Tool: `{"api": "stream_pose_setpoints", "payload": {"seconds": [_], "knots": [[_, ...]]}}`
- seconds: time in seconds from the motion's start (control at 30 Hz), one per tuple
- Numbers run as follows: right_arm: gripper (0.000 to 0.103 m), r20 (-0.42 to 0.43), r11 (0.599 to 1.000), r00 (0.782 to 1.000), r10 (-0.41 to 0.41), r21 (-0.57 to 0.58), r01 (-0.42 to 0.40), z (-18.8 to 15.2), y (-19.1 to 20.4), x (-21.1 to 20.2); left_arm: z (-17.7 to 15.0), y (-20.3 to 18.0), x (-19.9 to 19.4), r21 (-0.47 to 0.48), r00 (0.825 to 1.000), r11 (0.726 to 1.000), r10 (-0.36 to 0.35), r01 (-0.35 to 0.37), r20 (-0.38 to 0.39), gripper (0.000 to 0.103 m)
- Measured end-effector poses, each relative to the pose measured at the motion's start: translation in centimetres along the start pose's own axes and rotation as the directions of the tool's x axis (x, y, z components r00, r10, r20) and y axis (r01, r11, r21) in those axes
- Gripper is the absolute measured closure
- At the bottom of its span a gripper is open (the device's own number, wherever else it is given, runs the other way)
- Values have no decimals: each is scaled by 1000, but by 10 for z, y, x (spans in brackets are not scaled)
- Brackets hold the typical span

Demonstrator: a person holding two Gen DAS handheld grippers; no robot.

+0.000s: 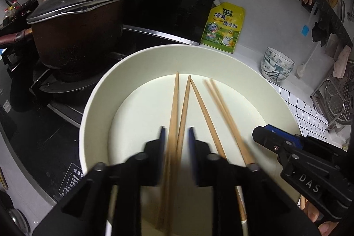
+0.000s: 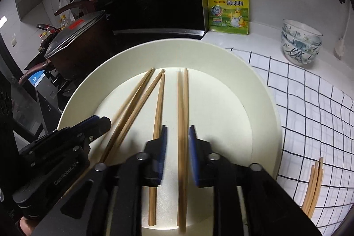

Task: Organize utensils
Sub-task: 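Withdraw both open tools from the basin back to the chopstick row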

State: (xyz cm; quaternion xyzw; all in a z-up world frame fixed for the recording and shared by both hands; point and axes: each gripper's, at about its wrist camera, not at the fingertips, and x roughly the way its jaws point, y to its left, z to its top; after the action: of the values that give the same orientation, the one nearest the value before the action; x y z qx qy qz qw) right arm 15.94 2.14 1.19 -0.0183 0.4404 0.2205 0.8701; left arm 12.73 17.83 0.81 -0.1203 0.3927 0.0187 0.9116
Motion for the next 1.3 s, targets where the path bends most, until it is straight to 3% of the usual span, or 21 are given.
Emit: {"api": "stream_pose_setpoints", "payload": {"seconds": [0.13, 0.83, 0.93, 1.3], "knots": [[82, 16, 1000, 1000, -3, -1, 3, -3, 0, -9, -4, -2, -15, 6, 999, 1000, 22, -22, 39, 46], [79, 91, 999, 995, -30, 37, 26, -42, -15, -71, -33, -21, -61, 7, 998, 1000, 11, -11, 62, 35], [72, 91, 999, 995, -27, 41, 23, -52, -19, -79, -39, -26, -67, 7, 998, 1000, 0, -1, 64, 32], [70, 99, 995, 992, -80, 70, 73, -95, -42, -106, -66, -56, -80, 57, 998, 998, -35, 33, 43, 25]]}}
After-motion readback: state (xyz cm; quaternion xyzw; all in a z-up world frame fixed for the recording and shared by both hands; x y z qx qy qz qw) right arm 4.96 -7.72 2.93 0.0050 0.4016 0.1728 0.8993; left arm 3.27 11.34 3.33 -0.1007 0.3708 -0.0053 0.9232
